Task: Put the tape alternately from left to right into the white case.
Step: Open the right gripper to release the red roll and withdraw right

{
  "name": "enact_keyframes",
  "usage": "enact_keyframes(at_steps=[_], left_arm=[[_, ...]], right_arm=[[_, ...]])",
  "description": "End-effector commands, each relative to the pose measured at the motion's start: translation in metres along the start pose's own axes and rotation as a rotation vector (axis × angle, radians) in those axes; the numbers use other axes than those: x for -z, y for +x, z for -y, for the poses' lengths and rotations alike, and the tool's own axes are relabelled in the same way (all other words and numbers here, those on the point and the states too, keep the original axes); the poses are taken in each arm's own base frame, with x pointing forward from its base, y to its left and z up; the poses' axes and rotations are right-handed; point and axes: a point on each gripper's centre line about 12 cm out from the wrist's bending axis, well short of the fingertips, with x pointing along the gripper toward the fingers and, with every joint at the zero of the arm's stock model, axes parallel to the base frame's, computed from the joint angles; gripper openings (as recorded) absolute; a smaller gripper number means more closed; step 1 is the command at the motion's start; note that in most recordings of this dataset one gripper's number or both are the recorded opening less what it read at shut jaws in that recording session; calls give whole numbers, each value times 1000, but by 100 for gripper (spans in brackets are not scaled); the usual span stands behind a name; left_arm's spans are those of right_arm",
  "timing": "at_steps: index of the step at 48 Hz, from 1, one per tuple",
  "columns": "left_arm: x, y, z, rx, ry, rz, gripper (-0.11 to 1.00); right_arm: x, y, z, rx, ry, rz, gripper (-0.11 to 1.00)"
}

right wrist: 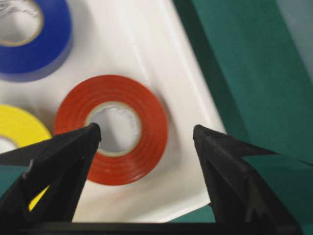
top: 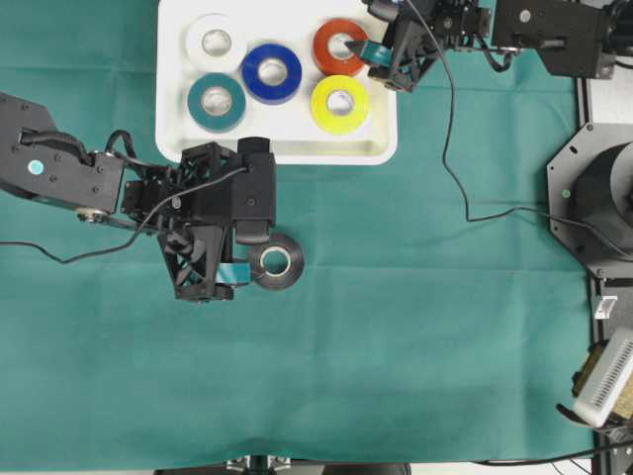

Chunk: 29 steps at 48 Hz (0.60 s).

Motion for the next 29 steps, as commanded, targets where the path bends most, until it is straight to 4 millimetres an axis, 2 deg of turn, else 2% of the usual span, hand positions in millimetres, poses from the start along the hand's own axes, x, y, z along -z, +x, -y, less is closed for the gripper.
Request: enact_keyframes(at_steps=[1, 29], left_arm=[[-10, -9, 3, 9, 4, 40, 61], [-11, -9, 3, 8, 3, 42, 61]], right_arm=[[-11, -14, -8, -18, -12, 55, 83], [-2, -60, -71, -205, -125, 172, 83]])
